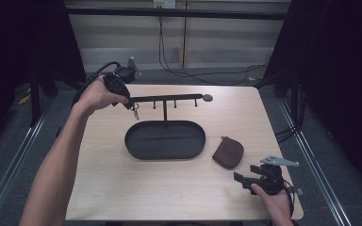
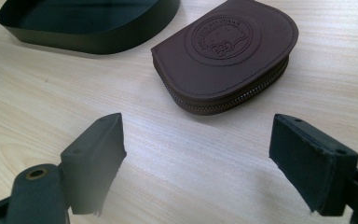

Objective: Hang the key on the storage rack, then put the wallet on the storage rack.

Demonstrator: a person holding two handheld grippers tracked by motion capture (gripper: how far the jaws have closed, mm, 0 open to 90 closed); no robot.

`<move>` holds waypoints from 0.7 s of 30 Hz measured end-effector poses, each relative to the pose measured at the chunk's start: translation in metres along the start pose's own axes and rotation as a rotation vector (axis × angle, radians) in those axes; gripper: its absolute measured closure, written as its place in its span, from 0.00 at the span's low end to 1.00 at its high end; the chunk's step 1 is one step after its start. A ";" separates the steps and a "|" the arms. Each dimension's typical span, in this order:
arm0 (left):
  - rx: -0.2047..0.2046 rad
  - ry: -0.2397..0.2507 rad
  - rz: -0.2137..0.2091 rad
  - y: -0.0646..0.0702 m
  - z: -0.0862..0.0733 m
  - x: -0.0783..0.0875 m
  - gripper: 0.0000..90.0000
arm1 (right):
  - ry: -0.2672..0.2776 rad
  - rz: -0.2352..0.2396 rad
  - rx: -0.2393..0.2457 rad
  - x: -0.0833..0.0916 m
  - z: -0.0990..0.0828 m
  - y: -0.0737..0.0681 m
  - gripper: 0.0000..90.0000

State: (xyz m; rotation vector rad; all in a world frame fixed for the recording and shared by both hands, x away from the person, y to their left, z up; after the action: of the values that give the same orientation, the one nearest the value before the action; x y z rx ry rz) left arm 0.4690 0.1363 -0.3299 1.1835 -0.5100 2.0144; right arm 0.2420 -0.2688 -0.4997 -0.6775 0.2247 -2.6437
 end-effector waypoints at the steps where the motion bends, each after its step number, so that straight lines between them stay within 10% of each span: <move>1: 0.007 0.010 -0.002 0.000 -0.001 0.001 0.92 | 0.000 0.000 0.000 0.000 0.000 0.000 0.20; 21: 0.049 0.202 0.016 0.013 -0.035 0.018 0.50 | -0.005 -0.006 0.023 0.001 0.000 -0.002 0.20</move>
State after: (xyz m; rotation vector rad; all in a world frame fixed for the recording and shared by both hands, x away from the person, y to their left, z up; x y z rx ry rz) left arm 0.4335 0.1570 -0.3314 0.9923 -0.3728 2.1421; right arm 0.2408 -0.2676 -0.4994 -0.6784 0.1912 -2.6457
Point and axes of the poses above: each handheld gripper's, and its own axes: x roughly backward along the jaws, z roughly out of its top, y roughly to its right, the point moved 4 cm from there along -x, roughly forward along the jaws, and after that the axes turned 15 degrees about y, right-handed, at the moved point
